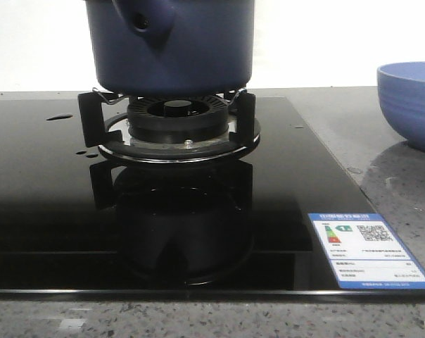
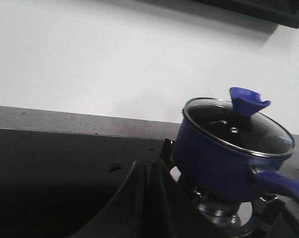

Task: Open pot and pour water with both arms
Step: 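Grasp the blue lid knob with the left gripper and lift the lid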

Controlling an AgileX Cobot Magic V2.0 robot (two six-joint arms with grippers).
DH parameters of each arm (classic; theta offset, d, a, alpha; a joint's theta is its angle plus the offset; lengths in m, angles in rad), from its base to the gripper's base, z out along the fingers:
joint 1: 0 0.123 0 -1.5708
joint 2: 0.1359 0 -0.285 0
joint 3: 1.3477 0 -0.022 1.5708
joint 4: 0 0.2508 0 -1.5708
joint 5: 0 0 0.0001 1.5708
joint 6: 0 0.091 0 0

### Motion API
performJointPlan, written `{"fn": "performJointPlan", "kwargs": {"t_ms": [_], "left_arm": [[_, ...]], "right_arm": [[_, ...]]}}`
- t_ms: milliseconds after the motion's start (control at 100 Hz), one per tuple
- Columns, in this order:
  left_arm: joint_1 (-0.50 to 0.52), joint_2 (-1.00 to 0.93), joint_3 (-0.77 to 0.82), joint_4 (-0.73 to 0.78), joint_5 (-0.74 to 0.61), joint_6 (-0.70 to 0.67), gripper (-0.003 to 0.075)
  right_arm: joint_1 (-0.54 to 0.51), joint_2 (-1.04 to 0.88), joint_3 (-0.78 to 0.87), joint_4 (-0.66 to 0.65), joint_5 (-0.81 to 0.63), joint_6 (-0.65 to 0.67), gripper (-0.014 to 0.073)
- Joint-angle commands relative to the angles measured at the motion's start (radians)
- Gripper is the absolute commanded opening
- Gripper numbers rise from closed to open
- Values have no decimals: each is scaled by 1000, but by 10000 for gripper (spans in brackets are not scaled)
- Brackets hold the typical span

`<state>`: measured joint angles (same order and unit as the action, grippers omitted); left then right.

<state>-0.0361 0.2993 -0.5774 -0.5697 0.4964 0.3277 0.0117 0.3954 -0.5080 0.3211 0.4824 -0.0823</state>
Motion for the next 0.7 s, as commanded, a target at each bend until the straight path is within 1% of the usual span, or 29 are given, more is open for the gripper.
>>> {"fn": "performJointPlan", "kwargs": {"t_ms": [0,80,140,170,210,270,310,340,380,410,480,610,690], "left_arm": [[-63,65,-86,-21,-41,42,-18],[-118,110,-118,-32,-41,98,1],[-160,145,-138,-47,-41,115,50],[-178,163,-146,-59,-41,115,99],[-204,193,-158,-69,-43,115,158],[-238,242,-170,-80,-48,115,281],[-256,270,-178,-88,-59,115,363],[-275,298,-182,-93,-71,117,408],[-293,327,-188,-104,-94,119,452],[-311,355,-194,-110,-112,130,461],[-349,416,-206,-128,-156,169,451],[-420,534,-243,-128,-247,197,410],[-461,622,-277,-124,-306,208,408]], "right_arm": [[3,66,-75,-7,-34,-45,-44],[16,88,-97,-5,-29,-84,-22],[25,99,-111,-3,-29,-86,66],[33,101,-116,1,-29,-86,127],[38,103,-120,2,-29,-86,232],[42,103,-120,6,-34,-86,384],[42,103,-120,6,-36,-86,442],[42,103,-120,6,-36,-86,474],[42,103,-120,6,-36,-86,482],[42,103,-120,6,-36,-86,477],[42,103,-120,6,-36,-86,469],[42,103,-120,9,-36,-86,465],[42,103,-120,9,-36,-86,465]]}}
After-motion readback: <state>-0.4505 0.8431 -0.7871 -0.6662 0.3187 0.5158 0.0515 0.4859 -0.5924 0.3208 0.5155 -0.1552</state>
